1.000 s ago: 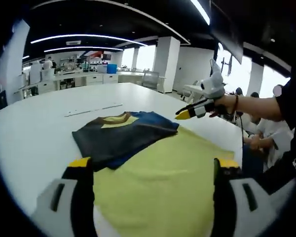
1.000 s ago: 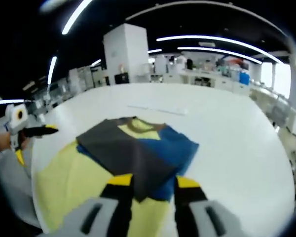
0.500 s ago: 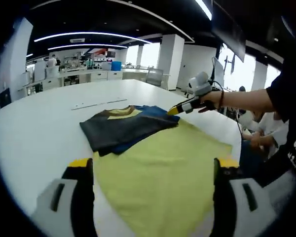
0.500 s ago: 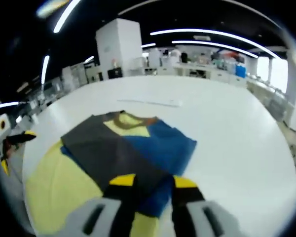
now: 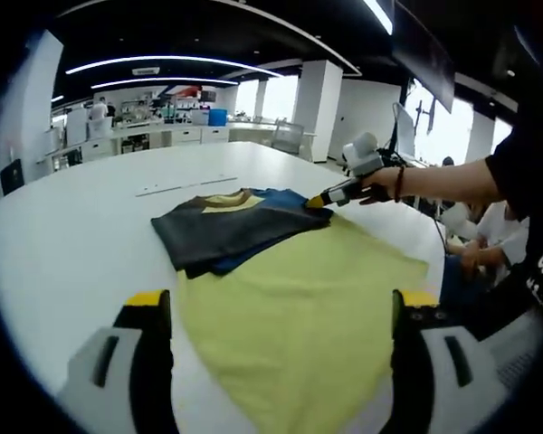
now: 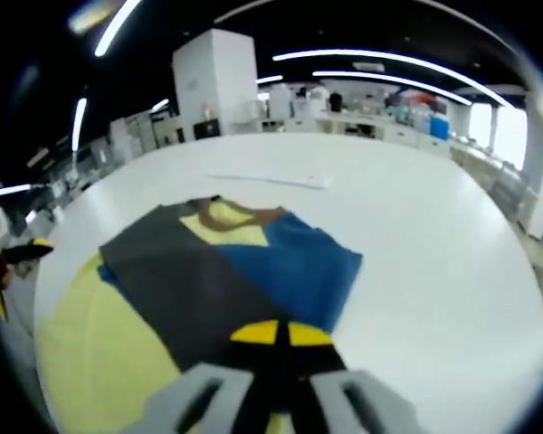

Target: Fold the garment on the visible template until the final outline fits inside the template.

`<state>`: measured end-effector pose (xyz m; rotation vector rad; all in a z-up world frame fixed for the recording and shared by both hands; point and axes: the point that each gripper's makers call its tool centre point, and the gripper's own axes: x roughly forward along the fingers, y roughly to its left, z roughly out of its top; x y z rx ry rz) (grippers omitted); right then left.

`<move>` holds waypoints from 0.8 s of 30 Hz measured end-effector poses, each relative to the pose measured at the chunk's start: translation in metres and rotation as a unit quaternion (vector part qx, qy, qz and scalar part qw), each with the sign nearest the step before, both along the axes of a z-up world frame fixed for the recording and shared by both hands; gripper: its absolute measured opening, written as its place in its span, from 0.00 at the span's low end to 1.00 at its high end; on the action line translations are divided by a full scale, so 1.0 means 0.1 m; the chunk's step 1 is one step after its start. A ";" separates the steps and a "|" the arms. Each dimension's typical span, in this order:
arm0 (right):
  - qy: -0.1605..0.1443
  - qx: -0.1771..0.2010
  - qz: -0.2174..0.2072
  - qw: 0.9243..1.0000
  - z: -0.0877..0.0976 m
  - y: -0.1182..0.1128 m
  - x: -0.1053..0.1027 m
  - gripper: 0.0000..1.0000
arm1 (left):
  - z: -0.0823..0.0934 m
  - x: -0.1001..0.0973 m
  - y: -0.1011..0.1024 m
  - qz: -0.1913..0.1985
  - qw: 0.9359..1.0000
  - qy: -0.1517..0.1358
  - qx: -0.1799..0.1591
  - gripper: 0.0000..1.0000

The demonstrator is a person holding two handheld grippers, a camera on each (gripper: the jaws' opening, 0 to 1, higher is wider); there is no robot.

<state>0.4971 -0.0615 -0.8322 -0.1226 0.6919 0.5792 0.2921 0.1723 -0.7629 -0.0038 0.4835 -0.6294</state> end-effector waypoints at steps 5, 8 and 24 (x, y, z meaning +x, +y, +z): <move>-0.020 0.000 0.004 1.000 0.13 0.00 -0.05 0.00 | 0.03 -0.01 0.03 0.003 1.000 -0.003 -0.001 0.99; -0.025 -0.013 0.003 1.000 0.10 0.00 0.02 0.00 | 0.01 -0.02 0.05 0.004 1.000 0.000 0.002 0.99; 0.008 0.030 -0.009 0.999 0.10 0.08 -0.06 0.29 | -0.08 -0.09 0.07 -0.013 1.000 0.012 0.011 0.99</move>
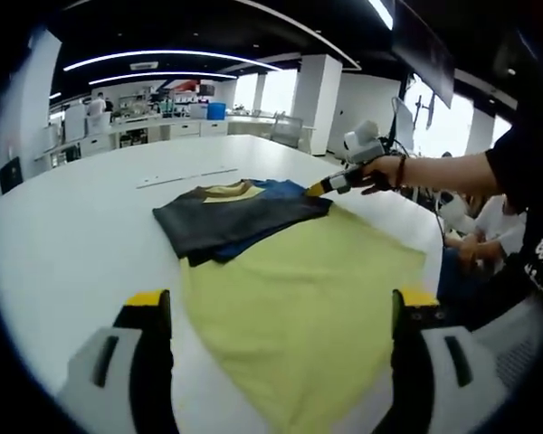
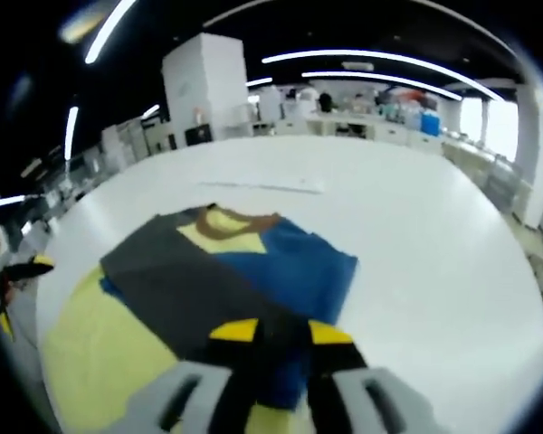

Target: Fold the garment on the visible template until the final outline fits inside the template.

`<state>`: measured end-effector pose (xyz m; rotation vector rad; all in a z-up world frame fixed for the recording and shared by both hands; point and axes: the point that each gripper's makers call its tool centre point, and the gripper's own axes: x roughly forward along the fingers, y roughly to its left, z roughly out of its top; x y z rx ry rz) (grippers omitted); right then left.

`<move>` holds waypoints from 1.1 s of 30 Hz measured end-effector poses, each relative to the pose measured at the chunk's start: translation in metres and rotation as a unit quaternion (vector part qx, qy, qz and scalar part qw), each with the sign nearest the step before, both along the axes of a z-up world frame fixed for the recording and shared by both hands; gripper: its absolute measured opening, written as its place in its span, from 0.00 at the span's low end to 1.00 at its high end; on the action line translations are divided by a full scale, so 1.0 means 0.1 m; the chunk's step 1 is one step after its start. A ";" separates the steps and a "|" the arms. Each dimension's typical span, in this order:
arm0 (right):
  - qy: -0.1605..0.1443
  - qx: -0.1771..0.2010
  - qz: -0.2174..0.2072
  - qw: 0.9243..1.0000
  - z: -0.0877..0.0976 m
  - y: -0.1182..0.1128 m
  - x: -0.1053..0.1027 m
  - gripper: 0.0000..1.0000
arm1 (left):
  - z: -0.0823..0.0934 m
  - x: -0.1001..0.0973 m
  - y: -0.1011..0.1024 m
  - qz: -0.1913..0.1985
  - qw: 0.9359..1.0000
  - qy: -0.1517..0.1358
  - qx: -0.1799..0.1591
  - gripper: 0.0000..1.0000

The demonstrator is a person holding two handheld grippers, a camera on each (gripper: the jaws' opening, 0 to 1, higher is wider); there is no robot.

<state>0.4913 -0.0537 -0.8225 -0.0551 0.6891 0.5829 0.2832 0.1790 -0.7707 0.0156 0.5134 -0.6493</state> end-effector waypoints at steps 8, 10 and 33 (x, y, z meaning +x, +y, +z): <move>0.005 0.036 0.070 0.997 0.17 0.19 -0.34 0.73 | -0.06 -0.05 0.01 -0.019 1.000 0.000 0.008 0.99; 0.007 0.039 0.088 0.995 0.21 0.22 -0.44 0.79 | -0.05 -0.06 0.00 -0.026 1.000 -0.002 0.007 0.99; 0.019 -0.010 0.243 0.970 0.37 0.10 -1.86 0.99 | -0.15 -0.35 -0.02 -0.084 0.996 0.025 0.010 0.99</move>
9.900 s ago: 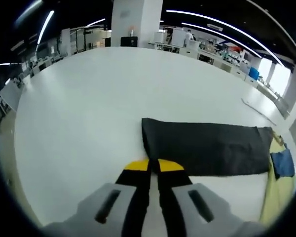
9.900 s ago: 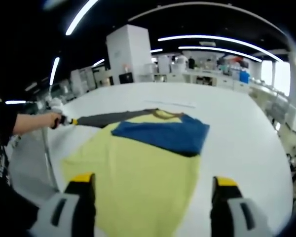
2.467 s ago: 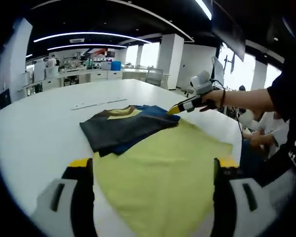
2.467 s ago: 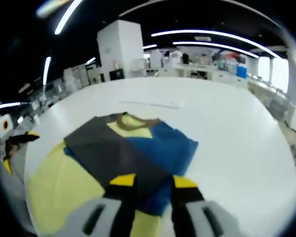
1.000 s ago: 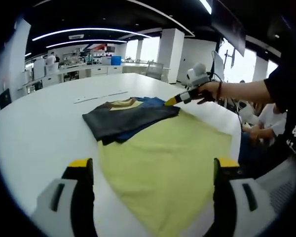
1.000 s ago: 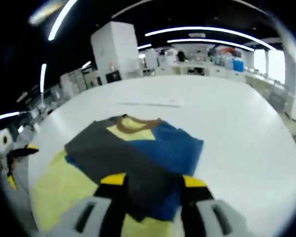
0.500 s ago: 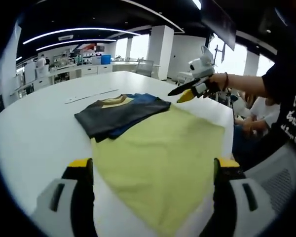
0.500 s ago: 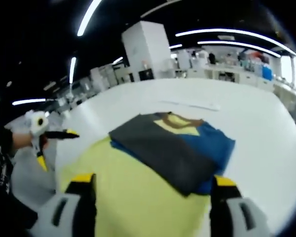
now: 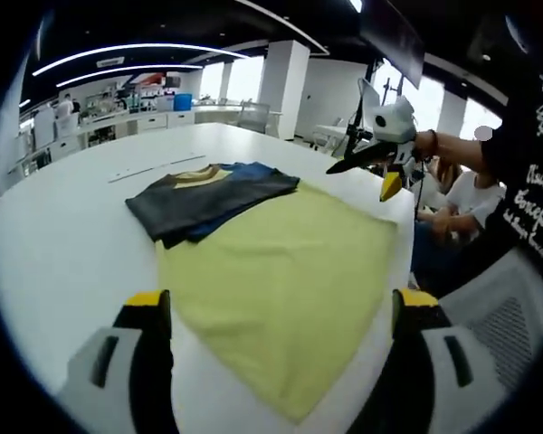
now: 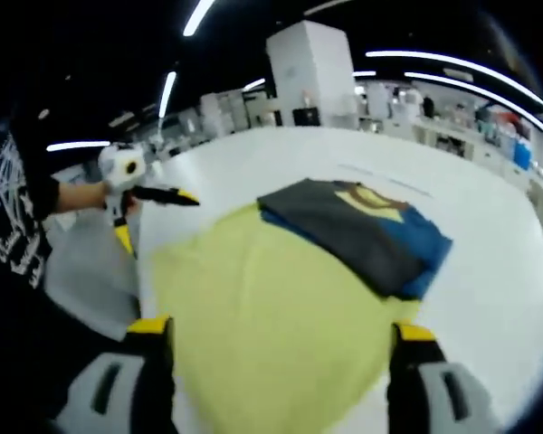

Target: Fold the garment on the visible template until the final outline fits inside the template.

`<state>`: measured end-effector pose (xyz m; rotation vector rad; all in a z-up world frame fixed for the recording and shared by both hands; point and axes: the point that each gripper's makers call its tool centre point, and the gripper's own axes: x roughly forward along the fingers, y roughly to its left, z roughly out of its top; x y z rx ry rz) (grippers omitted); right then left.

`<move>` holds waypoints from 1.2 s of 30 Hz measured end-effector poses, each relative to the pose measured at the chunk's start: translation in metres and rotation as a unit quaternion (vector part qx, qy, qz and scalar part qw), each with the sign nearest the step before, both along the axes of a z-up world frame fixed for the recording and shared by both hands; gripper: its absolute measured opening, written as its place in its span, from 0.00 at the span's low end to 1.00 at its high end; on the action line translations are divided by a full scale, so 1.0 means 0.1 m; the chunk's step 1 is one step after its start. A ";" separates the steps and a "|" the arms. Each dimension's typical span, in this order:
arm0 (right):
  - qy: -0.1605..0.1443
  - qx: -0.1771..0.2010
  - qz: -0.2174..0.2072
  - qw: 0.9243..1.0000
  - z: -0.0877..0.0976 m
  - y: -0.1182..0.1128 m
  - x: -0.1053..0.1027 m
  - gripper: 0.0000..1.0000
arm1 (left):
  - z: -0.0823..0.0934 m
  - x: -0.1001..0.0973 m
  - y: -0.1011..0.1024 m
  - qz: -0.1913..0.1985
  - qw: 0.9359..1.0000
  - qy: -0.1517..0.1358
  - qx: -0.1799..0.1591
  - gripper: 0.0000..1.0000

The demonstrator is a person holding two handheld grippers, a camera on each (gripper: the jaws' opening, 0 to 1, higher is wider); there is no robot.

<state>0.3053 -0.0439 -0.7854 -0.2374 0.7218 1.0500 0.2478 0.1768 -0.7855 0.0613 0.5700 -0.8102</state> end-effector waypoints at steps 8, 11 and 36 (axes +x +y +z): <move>0.003 -0.008 0.010 1.000 -0.03 -0.06 -0.32 0.96 | -0.03 -0.14 0.00 -0.010 1.000 -0.002 0.004 0.93; 0.006 -0.013 0.015 1.000 -0.09 -0.09 -0.41 0.95 | -0.06 -0.20 0.01 -0.012 1.000 -0.003 0.013 0.91; 0.017 -0.086 0.028 0.996 -0.58 -0.42 -0.76 0.67 | -0.46 -0.47 0.12 -0.064 0.992 0.002 0.112 0.59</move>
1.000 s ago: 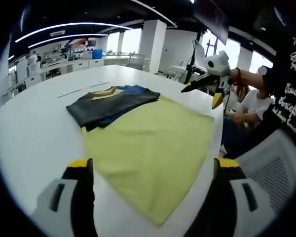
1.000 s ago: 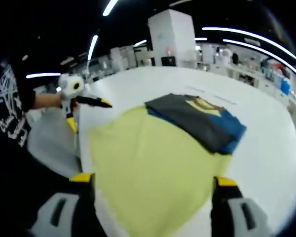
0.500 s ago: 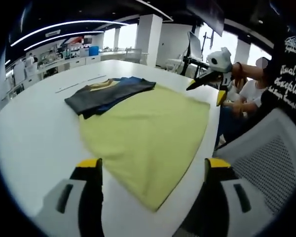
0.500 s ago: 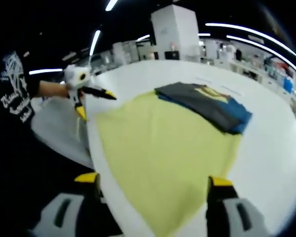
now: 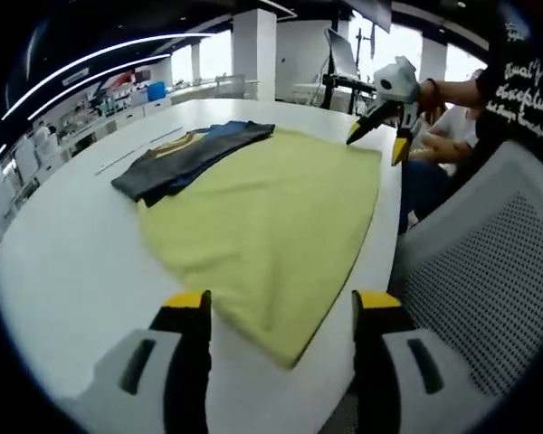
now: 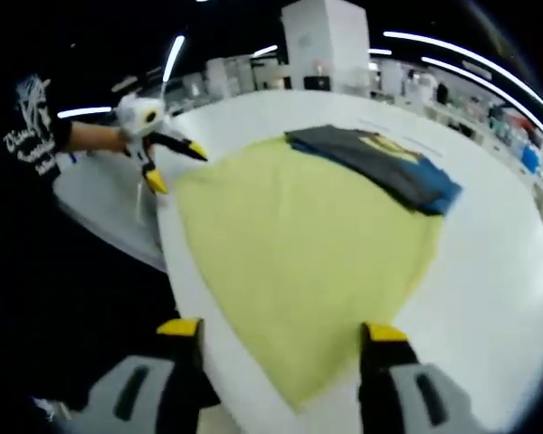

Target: Fold the garment on the visible template until the final outline fits inside the template.

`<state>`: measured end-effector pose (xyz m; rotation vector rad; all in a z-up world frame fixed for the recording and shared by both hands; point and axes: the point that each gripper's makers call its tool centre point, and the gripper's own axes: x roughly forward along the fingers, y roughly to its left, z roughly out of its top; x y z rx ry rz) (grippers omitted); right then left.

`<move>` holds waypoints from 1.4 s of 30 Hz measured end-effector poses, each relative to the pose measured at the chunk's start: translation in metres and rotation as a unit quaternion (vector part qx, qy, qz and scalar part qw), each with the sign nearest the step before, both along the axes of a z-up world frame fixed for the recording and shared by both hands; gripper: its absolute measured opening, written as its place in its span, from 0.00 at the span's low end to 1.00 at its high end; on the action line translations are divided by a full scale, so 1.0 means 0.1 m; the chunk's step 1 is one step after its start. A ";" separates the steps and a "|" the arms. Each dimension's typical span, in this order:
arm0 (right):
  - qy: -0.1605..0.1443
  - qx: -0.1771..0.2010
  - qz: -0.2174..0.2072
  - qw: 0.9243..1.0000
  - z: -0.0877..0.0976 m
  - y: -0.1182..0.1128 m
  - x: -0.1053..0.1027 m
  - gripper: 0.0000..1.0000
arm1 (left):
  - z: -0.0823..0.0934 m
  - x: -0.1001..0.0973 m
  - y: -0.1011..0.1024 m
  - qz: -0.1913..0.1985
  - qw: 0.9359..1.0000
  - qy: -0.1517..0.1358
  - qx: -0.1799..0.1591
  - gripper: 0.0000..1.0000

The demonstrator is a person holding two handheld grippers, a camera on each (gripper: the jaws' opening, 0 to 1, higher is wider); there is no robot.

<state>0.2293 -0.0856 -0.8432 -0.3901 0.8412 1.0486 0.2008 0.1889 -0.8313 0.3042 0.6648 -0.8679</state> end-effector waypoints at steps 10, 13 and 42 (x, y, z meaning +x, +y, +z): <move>-0.017 -0.049 0.040 0.998 -0.09 -0.10 0.04 0.55 | -0.09 0.01 0.04 -0.022 0.999 -0.005 0.036 0.51; -0.026 -0.065 0.049 0.996 -0.07 -0.13 0.04 0.51 | -0.10 0.01 0.06 -0.020 0.999 -0.003 0.032 0.51; -0.034 -0.060 0.006 0.998 -0.06 -0.15 0.31 0.00 | -0.08 0.24 0.15 0.030 0.999 0.018 0.008 0.02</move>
